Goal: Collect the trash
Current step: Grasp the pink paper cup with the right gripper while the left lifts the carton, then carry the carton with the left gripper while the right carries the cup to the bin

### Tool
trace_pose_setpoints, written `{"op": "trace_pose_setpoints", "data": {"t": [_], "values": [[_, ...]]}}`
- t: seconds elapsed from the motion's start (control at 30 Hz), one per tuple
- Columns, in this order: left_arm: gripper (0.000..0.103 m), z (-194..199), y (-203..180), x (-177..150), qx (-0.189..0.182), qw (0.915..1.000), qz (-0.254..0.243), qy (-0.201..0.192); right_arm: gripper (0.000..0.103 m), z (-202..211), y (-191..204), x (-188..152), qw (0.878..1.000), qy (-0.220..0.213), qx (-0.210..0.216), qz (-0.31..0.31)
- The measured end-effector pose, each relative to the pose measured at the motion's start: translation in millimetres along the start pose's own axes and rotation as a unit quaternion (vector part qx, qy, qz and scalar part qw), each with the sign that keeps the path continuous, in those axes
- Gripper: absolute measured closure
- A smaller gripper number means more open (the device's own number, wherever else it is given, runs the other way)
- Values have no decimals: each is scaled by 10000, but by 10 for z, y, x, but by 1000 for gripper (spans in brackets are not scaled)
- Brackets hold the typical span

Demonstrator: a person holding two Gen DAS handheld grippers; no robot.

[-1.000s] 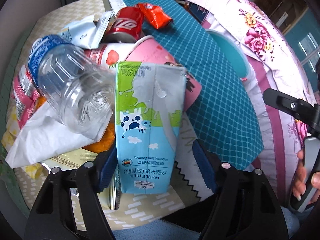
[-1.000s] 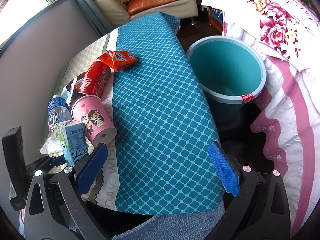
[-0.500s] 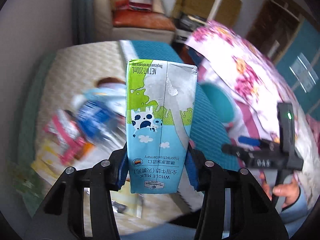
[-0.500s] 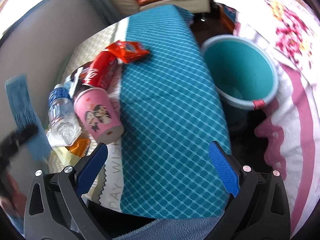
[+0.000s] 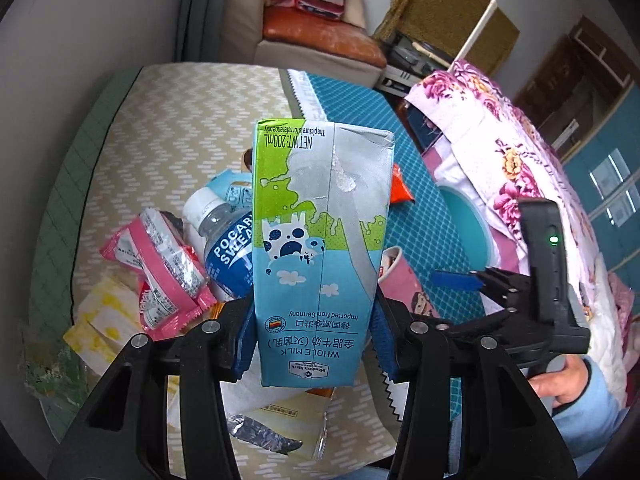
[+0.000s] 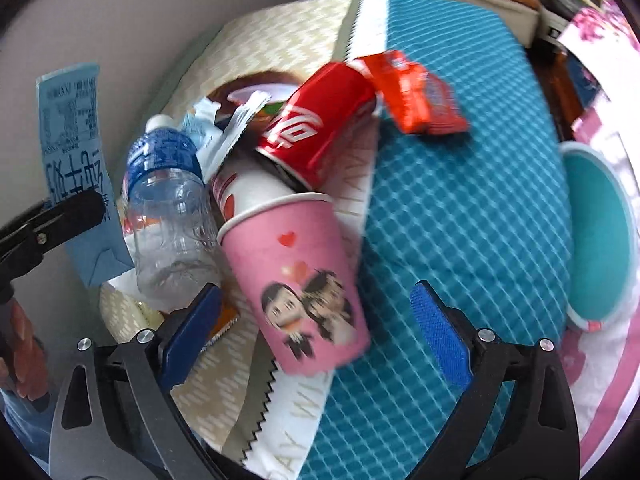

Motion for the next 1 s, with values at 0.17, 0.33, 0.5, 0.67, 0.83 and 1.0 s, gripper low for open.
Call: {"op": "trace_pose_setpoints", "data": {"t": [0.17,0.33,0.5,0.67,0.83,1.0], "values": [[54,-83,19,-21,73,9999,14,69,39,-72,34,8,9999,10,132,90],[54,-137,-32,-36,126,9999,-54,93,40,48,7,-218,9998,-28,189,-82],[54,-188,-77,-39,205,9997,-119,100,40,184,-132,-504,9989,-20,269,-387],[54,-175,-141,-31,230,9995,-184,79,40,430,-318,-719,9972,-249,246,-657],[54,-113,-254,-10,236,9993,-287,-22,40,674,-695,-899,9929,-486,171,-1073],[54,-29,-489,-3,136,9987,-476,-134,40,738,-852,-761,9879,-766,80,-1346]]}}
Point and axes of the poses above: each gripper's, at about its wrist camera, not at the fingertips, and z roughly against the way its jaws point, y to its left, x to its top, the point moved 8 cm from there along -z, roughly the way its jaws point, and after that the axes turned 13 degrees about z, right-handed, at the moved point
